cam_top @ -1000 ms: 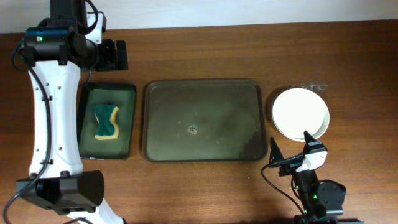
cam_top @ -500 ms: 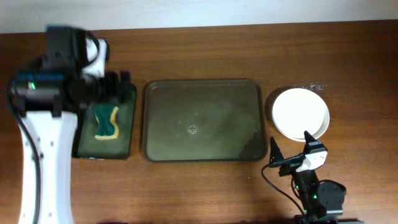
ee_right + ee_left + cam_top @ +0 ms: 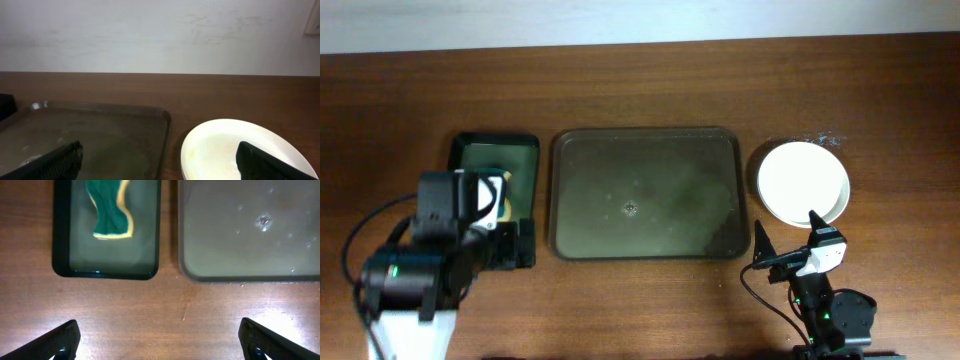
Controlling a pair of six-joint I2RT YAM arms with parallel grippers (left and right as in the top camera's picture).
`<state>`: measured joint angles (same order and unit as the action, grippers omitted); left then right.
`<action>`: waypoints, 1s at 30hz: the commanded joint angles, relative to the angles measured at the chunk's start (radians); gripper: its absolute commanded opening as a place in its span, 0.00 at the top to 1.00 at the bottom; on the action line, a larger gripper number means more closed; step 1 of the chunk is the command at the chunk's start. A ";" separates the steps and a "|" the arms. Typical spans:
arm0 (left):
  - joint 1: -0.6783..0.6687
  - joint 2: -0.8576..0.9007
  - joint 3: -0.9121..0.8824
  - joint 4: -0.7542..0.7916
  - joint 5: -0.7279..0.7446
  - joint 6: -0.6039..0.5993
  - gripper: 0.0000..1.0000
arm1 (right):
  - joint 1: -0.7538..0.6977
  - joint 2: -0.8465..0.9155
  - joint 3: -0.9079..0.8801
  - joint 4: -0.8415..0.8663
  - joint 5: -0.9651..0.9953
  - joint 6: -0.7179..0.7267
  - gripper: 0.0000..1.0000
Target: Clean dirty plates on tray and stack at the side
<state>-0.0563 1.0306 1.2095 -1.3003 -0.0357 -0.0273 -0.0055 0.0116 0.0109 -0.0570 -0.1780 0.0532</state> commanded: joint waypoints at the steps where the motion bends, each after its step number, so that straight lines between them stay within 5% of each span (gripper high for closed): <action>1: 0.000 -0.107 -0.077 0.029 -0.017 -0.010 0.00 | 0.007 -0.008 -0.005 -0.007 0.005 0.006 0.02; 14: 0.000 -0.573 -0.677 0.769 0.000 0.002 0.01 | 0.007 -0.008 -0.005 -0.007 0.005 0.006 0.02; 19: 0.000 -0.676 -0.856 1.060 0.134 0.135 0.01 | 0.007 -0.008 -0.005 -0.007 0.005 0.006 0.01; 30: 0.000 -0.792 -1.097 1.326 0.164 0.140 0.01 | 0.007 -0.008 -0.005 -0.007 0.005 0.006 0.02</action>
<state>-0.0563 0.2737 0.1619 -0.0013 0.1024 0.0868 -0.0055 0.0120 0.0109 -0.0570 -0.1780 0.0525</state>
